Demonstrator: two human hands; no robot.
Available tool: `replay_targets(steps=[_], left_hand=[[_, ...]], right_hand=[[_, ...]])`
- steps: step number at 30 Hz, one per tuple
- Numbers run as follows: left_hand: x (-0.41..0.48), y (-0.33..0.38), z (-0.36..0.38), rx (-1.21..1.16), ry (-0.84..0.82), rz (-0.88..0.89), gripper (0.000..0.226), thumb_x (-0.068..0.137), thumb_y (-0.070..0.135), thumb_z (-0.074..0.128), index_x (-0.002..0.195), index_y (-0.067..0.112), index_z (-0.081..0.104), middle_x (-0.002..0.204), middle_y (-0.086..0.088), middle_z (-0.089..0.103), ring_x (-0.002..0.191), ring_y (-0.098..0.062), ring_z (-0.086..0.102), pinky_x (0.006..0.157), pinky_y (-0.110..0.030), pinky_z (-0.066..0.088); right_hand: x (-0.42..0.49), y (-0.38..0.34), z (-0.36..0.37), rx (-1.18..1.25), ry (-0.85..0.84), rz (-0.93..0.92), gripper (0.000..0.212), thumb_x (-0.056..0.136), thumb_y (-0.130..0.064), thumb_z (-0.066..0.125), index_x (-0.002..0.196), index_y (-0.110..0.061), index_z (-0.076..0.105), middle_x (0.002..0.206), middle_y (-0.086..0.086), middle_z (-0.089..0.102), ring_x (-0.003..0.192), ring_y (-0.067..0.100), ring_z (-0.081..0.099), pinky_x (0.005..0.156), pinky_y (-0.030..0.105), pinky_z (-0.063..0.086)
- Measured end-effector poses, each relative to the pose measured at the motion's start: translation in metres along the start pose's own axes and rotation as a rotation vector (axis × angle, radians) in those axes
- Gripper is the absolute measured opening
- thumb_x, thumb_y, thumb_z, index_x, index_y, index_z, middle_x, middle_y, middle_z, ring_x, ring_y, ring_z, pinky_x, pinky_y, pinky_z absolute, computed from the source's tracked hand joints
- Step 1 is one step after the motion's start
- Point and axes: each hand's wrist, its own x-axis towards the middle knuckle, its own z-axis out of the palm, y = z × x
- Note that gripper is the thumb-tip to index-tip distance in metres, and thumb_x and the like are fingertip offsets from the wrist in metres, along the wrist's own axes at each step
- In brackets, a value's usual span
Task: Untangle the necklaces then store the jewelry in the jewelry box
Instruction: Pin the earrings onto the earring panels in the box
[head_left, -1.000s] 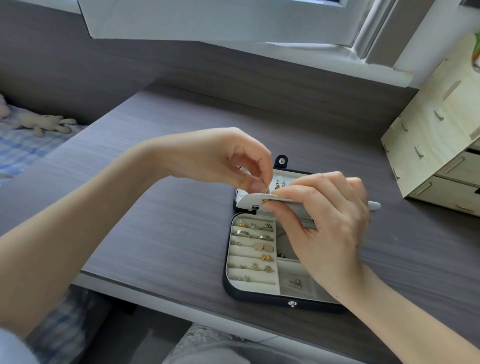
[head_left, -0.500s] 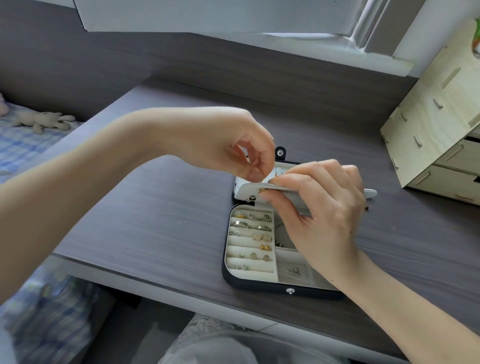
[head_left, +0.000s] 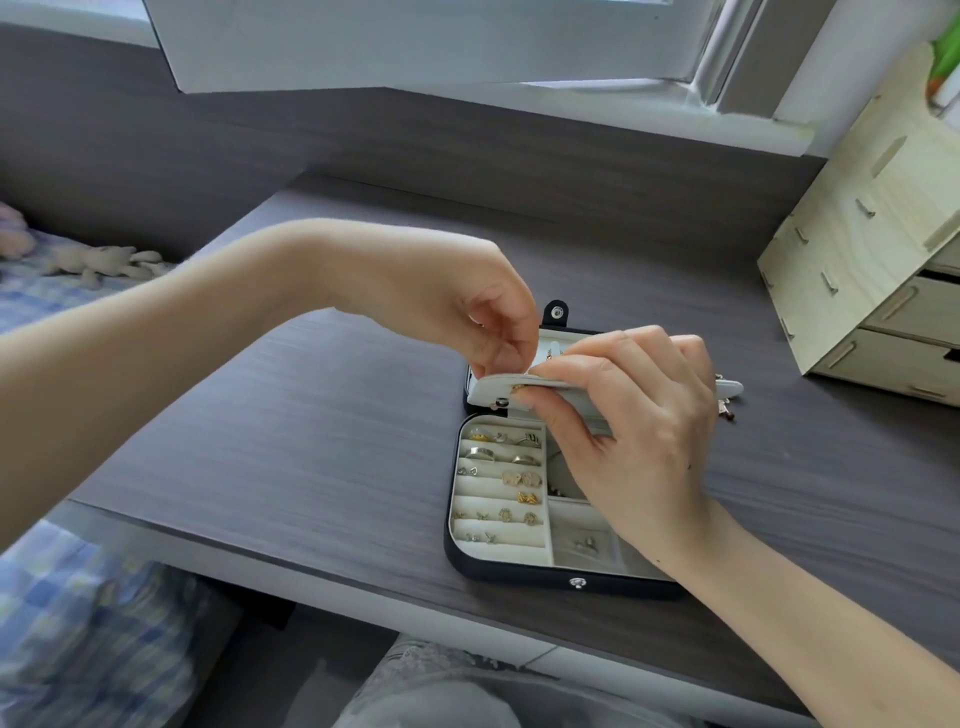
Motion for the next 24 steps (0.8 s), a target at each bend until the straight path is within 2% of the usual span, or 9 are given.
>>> replay_targets(steps=[3, 6, 11, 13, 15, 17, 20, 22, 24], left_hand=[[0.000, -0.002, 0.002, 0.023, -0.041, -0.044, 0.005, 0.086, 0.022, 0.062, 0.083, 0.019, 0.065, 0.087, -0.006, 0.069, 0.074, -0.016, 0.061, 0.079, -0.041, 0.053], [0.000, -0.003, -0.001, 0.011, -0.079, -0.017, 0.007, 0.089, 0.017, 0.060, 0.085, 0.023, 0.062, 0.085, 0.001, 0.068, 0.075, -0.013, 0.061, 0.074, -0.027, 0.050], [0.003, -0.005, -0.001, -0.006, -0.105, -0.023, 0.006, 0.088, 0.014, 0.062, 0.091, 0.017, 0.066, 0.087, 0.000, 0.070, 0.080, -0.016, 0.065, 0.075, -0.029, 0.051], [0.003, -0.007, -0.001, -0.080, -0.109, -0.056, 0.006, 0.088, 0.013, 0.063, 0.090, 0.015, 0.068, 0.088, -0.004, 0.071, 0.080, -0.017, 0.066, 0.075, -0.026, 0.052], [0.002, -0.009, -0.001, -0.191, -0.001, -0.082, 0.009, 0.087, 0.011, 0.062, 0.091, 0.015, 0.069, 0.087, -0.001, 0.072, 0.080, -0.013, 0.067, 0.075, -0.020, 0.052], [-0.003, -0.011, 0.001, -0.278, 0.192, -0.052, 0.012, 0.088, 0.009, 0.060, 0.095, 0.013, 0.070, 0.090, 0.001, 0.071, 0.085, -0.013, 0.067, 0.078, -0.021, 0.053], [-0.014, -0.013, 0.015, -0.427, 0.435, -0.008, 0.018, 0.086, 0.023, 0.058, 0.095, 0.013, 0.070, 0.091, 0.001, 0.071, 0.086, -0.009, 0.066, 0.079, -0.020, 0.053], [-0.012, -0.015, 0.027, -0.397, 0.558, -0.012, 0.014, 0.083, 0.023, 0.063, 0.093, 0.015, 0.069, 0.088, 0.003, 0.071, 0.082, -0.005, 0.065, 0.074, -0.017, 0.052], [-0.004, -0.017, 0.035, -0.331, 0.670, -0.018, 0.006, 0.082, 0.012, 0.069, 0.087, 0.015, 0.067, 0.081, 0.002, 0.069, 0.075, -0.003, 0.063, 0.067, -0.015, 0.050]], right_hand=[[0.001, 0.001, 0.001, 0.010, 0.005, 0.002, 0.019, 0.084, -0.032, 0.072, 0.076, -0.014, 0.073, 0.079, -0.003, 0.069, 0.075, 0.016, 0.059, 0.067, 0.036, 0.037], [0.002, 0.002, 0.001, 0.021, 0.006, 0.002, 0.018, 0.084, -0.031, 0.072, 0.076, -0.014, 0.073, 0.079, -0.004, 0.069, 0.075, 0.016, 0.059, 0.066, 0.036, 0.037], [0.004, 0.002, 0.002, 0.022, 0.003, -0.009, 0.017, 0.082, -0.030, 0.073, 0.075, -0.014, 0.073, 0.079, -0.004, 0.069, 0.073, 0.018, 0.060, 0.065, 0.038, 0.039], [0.005, 0.003, 0.003, 0.021, -0.001, 0.006, 0.017, 0.082, -0.031, 0.073, 0.076, -0.015, 0.073, 0.079, -0.004, 0.069, 0.073, 0.018, 0.060, 0.066, 0.038, 0.038], [0.010, 0.006, 0.004, 0.018, 0.000, 0.048, 0.017, 0.082, -0.032, 0.073, 0.079, -0.015, 0.073, 0.079, -0.004, 0.068, 0.073, 0.019, 0.060, 0.067, 0.037, 0.038], [0.017, 0.010, 0.008, 0.019, -0.008, 0.087, 0.019, 0.082, -0.033, 0.072, 0.083, -0.014, 0.072, 0.080, -0.004, 0.068, 0.073, 0.020, 0.060, 0.069, 0.036, 0.038], [0.026, 0.015, 0.019, 0.020, -0.028, 0.149, 0.026, 0.079, -0.035, 0.072, 0.090, -0.012, 0.070, 0.079, -0.003, 0.067, 0.074, 0.020, 0.058, 0.071, 0.035, 0.036], [0.030, 0.019, 0.026, 0.040, -0.051, 0.184, 0.028, 0.077, -0.033, 0.073, 0.093, -0.011, 0.069, 0.079, -0.003, 0.067, 0.076, 0.019, 0.059, 0.074, 0.034, 0.036], [0.032, 0.022, 0.028, 0.068, -0.069, 0.182, 0.025, 0.077, -0.030, 0.072, 0.093, -0.011, 0.069, 0.085, -0.003, 0.068, 0.082, 0.018, 0.060, 0.079, 0.033, 0.036]])
